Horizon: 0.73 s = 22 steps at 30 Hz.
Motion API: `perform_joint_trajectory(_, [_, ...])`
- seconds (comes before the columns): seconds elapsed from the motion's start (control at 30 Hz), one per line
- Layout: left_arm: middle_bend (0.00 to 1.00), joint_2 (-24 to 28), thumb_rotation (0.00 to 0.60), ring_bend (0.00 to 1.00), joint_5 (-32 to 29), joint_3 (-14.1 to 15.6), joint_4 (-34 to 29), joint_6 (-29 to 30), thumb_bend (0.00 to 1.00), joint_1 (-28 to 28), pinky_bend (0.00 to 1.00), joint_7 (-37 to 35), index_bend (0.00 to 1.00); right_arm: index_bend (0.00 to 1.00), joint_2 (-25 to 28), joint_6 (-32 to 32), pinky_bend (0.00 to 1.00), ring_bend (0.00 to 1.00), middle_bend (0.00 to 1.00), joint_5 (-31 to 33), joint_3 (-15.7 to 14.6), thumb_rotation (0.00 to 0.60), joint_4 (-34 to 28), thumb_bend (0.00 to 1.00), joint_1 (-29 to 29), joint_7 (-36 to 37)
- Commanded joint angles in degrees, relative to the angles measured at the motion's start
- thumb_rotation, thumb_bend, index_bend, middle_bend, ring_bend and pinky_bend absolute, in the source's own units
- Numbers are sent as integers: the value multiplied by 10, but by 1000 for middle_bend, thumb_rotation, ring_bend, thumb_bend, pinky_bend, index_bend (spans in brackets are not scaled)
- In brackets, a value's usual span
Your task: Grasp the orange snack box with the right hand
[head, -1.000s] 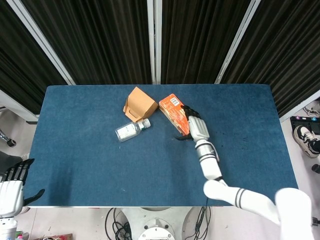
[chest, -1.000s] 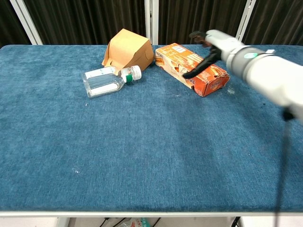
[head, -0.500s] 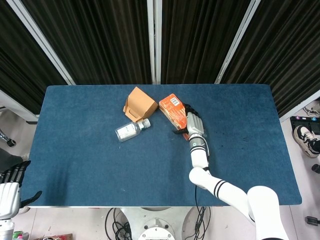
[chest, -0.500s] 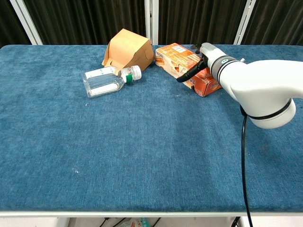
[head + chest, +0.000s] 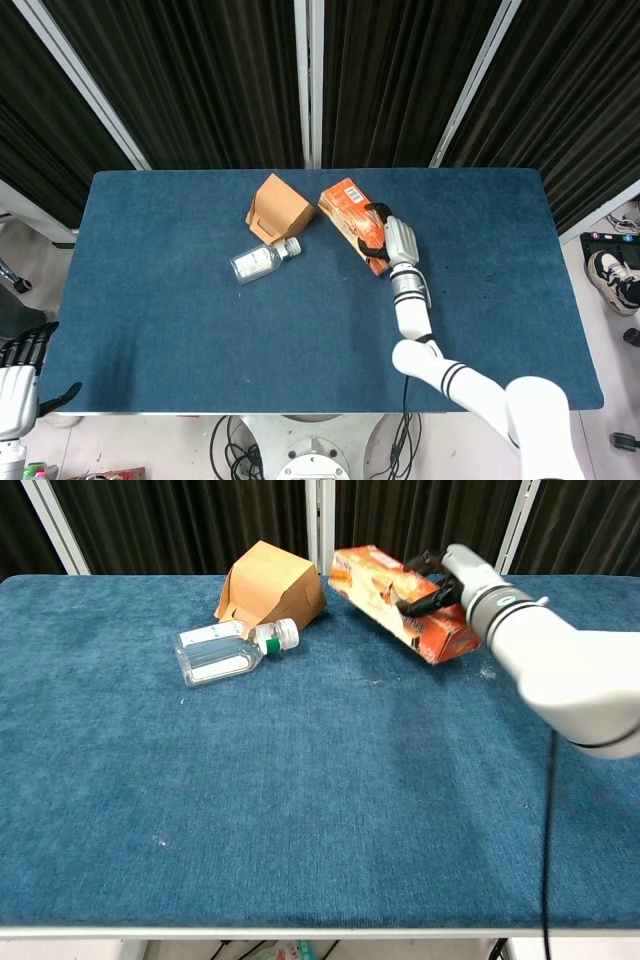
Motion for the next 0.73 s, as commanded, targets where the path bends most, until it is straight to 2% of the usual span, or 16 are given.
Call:
perform_joint_trajectory(0.03, [159,2,600,139,-2,-1,-3,0,20,0,191,3,134,476,86,77,499,291,363,-139,-64,600,-130,493,-73,90])
perform_joint_trajectory(0.13, [159,5,600,139,-1,-2,-10,-2,20,-1,191,11,134,476,145,115,499,289,359,-229,-106,600,-210,485,-100,129])
perform_joint_trajectory(0.3, [159,8,600,139,8,-3,-27,2,20,-3,191,28,134,477,198,106,499,287,356,-326,-141,600,-274,482,-82,169])
perform_joint_trajectory(0.53, [159,12,600,139,6,-1,-41,7,20,3,191,42,134,472,179,102,499,287,356,-392,-157,600,-279,481,-35,176])
perform_joint_trajectory(0.73, [159,13,600,139,6,0,-44,10,20,7,191,44,134,472,159,115,497,287,356,-403,-157,600,-273,479,-19,174])
